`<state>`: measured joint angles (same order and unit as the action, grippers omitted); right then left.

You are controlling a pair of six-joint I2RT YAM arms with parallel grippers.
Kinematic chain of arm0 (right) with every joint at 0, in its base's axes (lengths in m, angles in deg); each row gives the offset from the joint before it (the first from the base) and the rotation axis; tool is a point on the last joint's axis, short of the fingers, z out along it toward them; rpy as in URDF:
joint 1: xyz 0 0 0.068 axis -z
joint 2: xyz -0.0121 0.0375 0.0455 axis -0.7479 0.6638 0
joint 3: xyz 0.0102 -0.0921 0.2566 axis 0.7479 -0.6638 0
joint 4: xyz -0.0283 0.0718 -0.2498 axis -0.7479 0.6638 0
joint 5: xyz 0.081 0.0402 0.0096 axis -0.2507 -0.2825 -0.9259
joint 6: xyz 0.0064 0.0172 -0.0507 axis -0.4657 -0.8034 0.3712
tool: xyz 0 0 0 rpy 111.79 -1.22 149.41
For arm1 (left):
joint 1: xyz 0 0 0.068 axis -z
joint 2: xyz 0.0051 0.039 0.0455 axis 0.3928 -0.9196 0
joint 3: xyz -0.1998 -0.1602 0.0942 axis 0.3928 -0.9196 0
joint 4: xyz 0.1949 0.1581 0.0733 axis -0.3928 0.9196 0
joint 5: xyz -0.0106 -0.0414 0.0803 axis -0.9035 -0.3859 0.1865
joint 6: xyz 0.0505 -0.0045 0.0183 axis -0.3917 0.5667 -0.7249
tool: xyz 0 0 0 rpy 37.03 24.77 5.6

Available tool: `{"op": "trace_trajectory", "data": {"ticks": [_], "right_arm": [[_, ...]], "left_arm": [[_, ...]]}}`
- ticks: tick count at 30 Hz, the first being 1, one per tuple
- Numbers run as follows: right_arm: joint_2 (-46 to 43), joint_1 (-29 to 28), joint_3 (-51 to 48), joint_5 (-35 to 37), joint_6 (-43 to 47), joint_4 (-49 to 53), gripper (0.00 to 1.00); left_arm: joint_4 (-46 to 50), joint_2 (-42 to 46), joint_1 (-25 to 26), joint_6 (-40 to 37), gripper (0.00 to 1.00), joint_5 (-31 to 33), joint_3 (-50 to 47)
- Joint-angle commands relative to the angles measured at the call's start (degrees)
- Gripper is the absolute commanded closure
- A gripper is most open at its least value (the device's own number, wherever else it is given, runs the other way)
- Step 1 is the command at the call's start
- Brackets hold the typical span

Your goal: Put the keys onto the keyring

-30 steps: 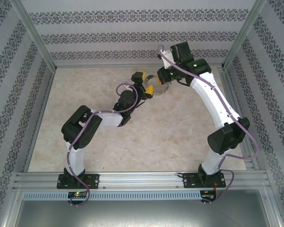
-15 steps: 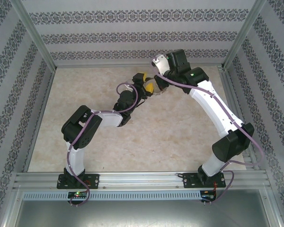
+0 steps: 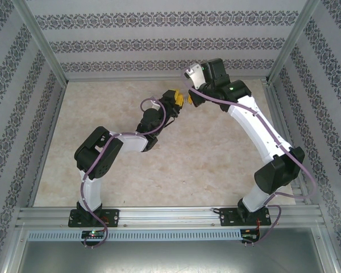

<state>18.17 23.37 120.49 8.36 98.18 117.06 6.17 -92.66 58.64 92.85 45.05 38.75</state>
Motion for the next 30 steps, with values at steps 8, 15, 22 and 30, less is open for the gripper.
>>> {"op": "trace_trajectory", "data": {"ticks": [8, 15, 22, 30], "right_arm": [[-0.8, 0.6, 2.1, -1.3, -2.4, -3.4, 1.0], [-1.9, 0.9, 0.1, -2.2, -3.6, -4.3, 1.0], [-5.4, 2.8, -4.6, -6.5, -8.4, -7.7, 0.85], [-14.6, 10.2, -13.3, -15.6, -19.1, -16.0, 0.55]], "left_arm": [[-0.6, -1.5, -0.3, -1.5, 0.92, -0.4, 1.4], [-2.4, -2.7, -0.7, -5.8, 1.0, -0.5, 2.9], [-2.6, -2.2, -2.8, -16.6, 1.0, -5.0, 6.0], [2.1, -0.6, -7.8, -31.0, 1.0, -15.6, 12.3]]}}
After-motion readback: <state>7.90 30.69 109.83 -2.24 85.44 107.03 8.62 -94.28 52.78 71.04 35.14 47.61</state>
